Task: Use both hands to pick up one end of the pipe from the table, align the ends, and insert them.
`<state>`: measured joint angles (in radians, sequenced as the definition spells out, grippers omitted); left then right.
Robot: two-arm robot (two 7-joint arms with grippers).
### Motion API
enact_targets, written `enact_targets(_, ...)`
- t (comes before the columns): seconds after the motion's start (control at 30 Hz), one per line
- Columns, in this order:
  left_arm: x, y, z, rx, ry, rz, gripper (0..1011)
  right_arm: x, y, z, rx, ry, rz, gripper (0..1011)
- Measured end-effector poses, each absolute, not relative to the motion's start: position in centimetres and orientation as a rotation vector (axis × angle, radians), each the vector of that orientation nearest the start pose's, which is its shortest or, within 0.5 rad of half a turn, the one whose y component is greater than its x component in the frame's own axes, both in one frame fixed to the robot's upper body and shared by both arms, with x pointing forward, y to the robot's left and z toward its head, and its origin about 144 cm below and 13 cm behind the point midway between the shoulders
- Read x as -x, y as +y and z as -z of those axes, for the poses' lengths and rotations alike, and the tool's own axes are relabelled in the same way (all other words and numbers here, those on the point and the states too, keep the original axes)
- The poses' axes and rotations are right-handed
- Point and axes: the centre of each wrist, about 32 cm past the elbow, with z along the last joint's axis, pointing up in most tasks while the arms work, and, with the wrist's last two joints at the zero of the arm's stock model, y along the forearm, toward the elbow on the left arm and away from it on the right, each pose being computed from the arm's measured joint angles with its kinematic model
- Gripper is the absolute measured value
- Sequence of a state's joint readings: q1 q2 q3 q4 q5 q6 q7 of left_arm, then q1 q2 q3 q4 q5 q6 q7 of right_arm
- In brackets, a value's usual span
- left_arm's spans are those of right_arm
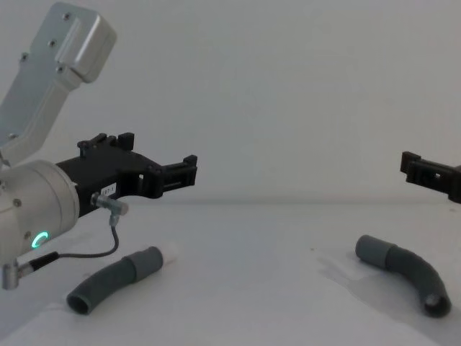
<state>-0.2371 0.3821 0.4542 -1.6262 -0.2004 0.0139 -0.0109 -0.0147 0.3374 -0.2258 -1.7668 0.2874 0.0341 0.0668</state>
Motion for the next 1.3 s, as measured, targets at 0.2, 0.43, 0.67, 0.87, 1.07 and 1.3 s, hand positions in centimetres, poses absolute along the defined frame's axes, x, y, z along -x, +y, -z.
enact_targets(0.2,-49.20,19.84,-120.44,-0.061,-0.268,-1.124,1002,-44.33,-23.71,-118.87,-0.026,-0.075,1.229,1004)
enact_targets(0.43,-49.20,19.84,-120.44,-0.061,-0.268,-1.124,1002,-44.33,-23.71,-118.87,-0.026,-0.075,1.229,1004)
enact_targets(0.67,-49.20,19.84,-120.44,-0.061,-0.268,-1.124,1002,-44.33,-23.71,-118.87,-0.026,-0.075,1.229,1004)
enact_targets(0.87,-49.20,19.84,-120.44,-0.061,-0.268,-1.124,1002,-44.33,-23.71,-118.87,-0.026,-0.075,1.229,1004)
enact_targets(1.07,-49.20,19.84,-120.44,-0.061,-0.268,-1.124,1001,-44.33,-23.71,-118.87,-0.026,-0.075,1.229,1004)
enact_targets(1.3,-49.20,19.84,-120.44,-0.061,-0.268,-1.124,1002,-44.33,-23.71,-118.87,-0.026,-0.075,1.229,1004)
